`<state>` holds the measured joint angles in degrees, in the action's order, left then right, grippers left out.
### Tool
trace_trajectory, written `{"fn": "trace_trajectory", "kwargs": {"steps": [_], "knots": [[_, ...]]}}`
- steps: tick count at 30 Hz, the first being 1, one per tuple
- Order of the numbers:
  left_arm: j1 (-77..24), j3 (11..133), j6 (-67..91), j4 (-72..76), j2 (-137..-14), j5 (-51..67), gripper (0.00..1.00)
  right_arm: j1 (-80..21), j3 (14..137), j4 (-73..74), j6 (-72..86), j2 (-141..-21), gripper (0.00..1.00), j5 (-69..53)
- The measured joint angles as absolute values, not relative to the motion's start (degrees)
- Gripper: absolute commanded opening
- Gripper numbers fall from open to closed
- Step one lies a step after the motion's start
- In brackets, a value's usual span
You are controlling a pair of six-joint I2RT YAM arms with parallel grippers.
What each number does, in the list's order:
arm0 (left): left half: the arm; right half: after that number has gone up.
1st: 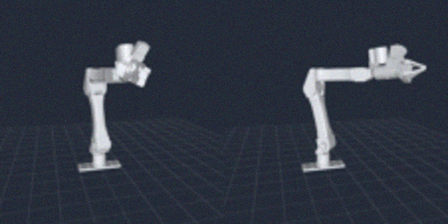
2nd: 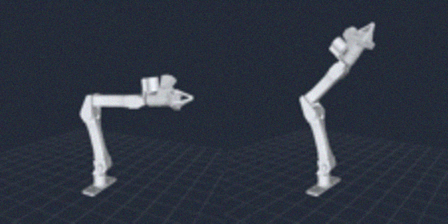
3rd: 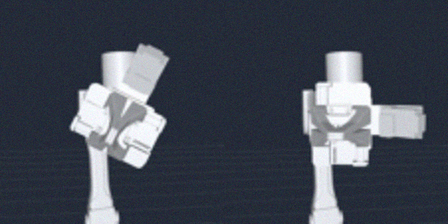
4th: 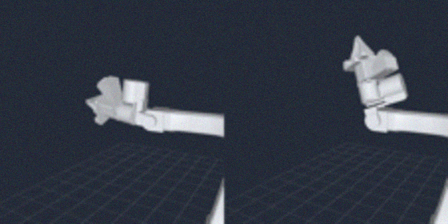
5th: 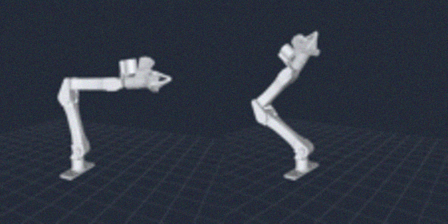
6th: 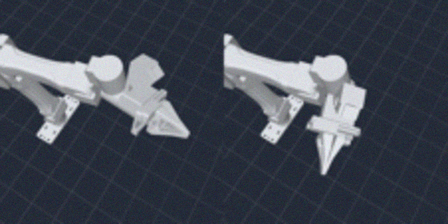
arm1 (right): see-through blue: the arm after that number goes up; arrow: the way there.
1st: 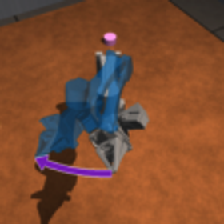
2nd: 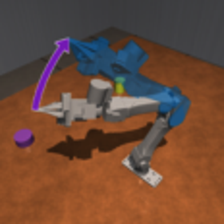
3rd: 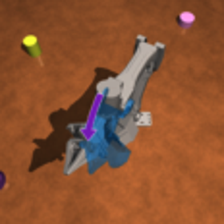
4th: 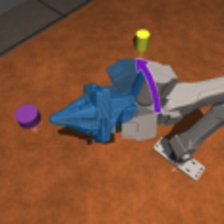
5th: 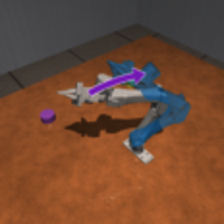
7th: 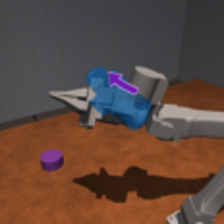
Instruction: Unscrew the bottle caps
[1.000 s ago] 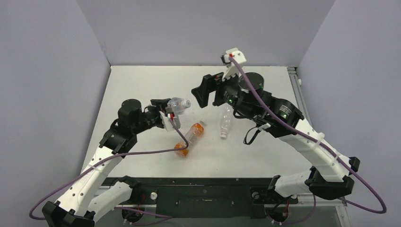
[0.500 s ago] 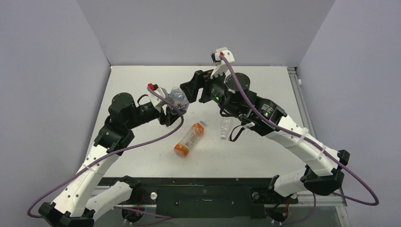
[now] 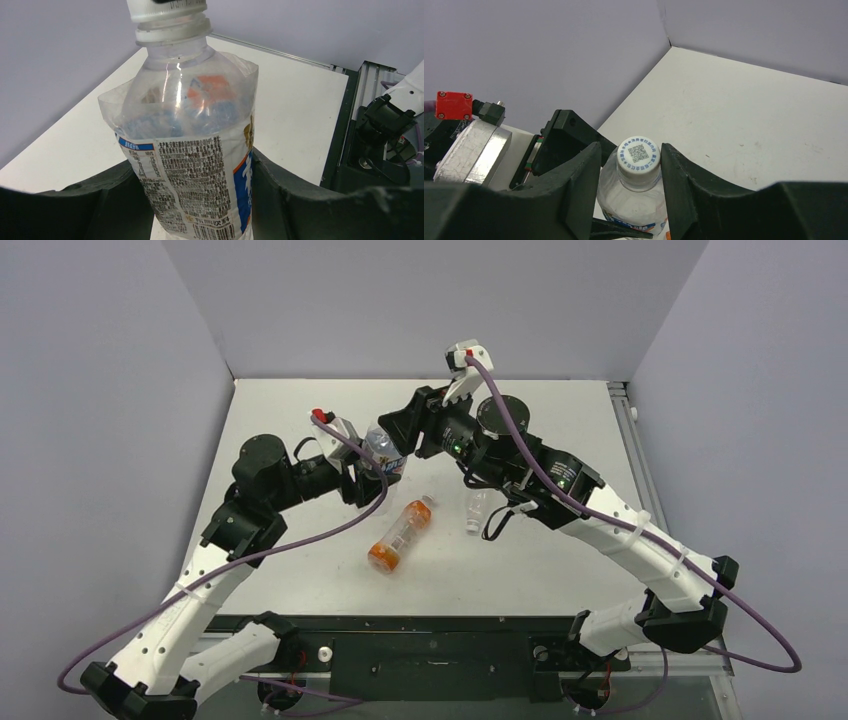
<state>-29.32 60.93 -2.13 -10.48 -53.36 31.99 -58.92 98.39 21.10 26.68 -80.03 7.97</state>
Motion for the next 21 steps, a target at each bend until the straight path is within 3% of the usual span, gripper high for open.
{"fn": "trace_trajectory", "kwargs": {"steps": [8, 16, 21], "knots": [[-30.9, 60.9, -3.2, -10.0, -53.4, 32.5, 0.13, -58.9, 99.0, 21.6, 26.7, -81.4, 0.35, 8.7], [-31.5, 61.0, -3.6, -9.4, -54.0, 33.6, 0.13, -58.9, 99.3, 22.1, 26.5, -82.5, 0.0, 10.3], [-31.6, 61.0, -1.3, -8.7, -54.1, 33.6, 0.13, -58.9, 98.6, 20.6, 26.5, -82.1, 0.0, 10.6]]}}
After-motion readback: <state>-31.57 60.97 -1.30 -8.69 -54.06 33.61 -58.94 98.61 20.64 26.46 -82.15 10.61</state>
